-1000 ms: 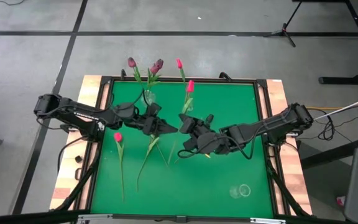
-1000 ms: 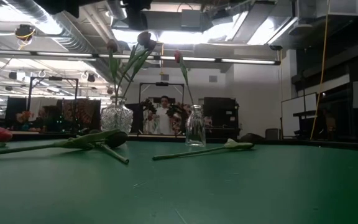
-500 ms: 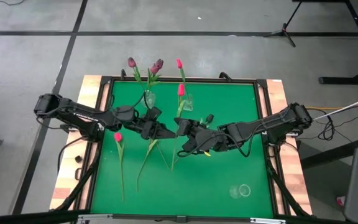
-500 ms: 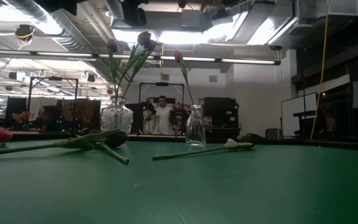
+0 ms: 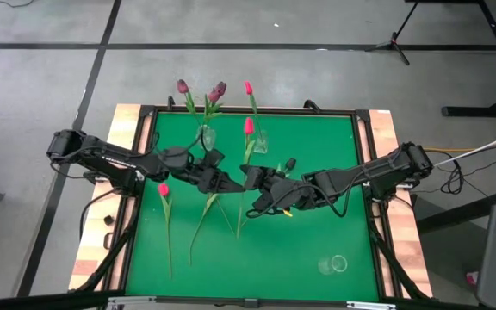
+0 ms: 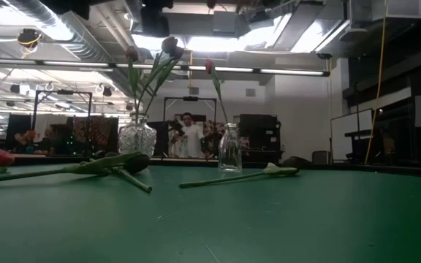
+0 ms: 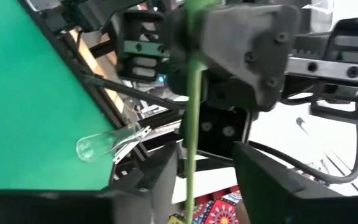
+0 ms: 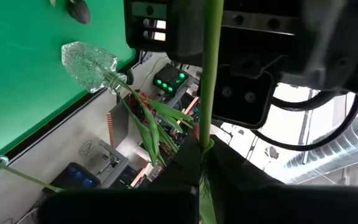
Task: Sort flowers into vase by color
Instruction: Put the right red tulip into the top right transparent vase
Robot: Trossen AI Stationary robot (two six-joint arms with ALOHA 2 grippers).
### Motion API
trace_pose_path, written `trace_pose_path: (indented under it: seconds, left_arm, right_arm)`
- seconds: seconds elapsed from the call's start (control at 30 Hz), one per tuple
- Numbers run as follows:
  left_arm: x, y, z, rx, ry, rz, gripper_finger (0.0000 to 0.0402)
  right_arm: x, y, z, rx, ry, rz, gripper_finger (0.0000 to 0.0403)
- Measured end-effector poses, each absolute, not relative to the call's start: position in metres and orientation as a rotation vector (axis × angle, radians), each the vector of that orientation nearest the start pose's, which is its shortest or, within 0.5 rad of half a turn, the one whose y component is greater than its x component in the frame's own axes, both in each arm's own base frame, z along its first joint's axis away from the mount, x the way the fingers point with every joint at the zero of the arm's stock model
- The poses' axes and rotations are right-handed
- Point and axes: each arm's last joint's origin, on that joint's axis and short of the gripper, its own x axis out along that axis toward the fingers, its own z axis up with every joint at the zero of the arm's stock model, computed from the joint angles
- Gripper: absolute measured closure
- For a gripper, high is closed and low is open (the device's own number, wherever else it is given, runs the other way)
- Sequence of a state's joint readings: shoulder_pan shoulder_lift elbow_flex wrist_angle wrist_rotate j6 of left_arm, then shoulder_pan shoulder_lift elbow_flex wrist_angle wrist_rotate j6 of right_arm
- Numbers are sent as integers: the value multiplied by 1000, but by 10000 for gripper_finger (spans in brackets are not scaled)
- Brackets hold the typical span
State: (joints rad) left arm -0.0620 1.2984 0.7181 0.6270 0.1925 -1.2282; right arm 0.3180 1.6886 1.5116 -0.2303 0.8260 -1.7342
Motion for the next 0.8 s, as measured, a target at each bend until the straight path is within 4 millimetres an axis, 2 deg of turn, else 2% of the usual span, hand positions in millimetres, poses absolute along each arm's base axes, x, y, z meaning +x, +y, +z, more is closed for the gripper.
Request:
trace_pose_path:
  seconds: [0.27, 0.57, 0.67, 0.8]
  left_arm:
    - [282, -21, 277, -1217, 106, -217, 333]
    - [282, -21, 277, -1213, 104, -217, 379]
    - [282, -21, 277, -1213, 104, -218, 385]
    - [282, -21, 277, -1213, 105, -218, 389]
  right_arm:
    - [371, 100, 347, -1898, 708, -67, 394]
    - [371, 100, 347, -1865, 695, -73, 393]
    - [371, 100, 347, -1821, 678, -76, 375]
    - [371, 101, 347, -1750, 658, -92, 330]
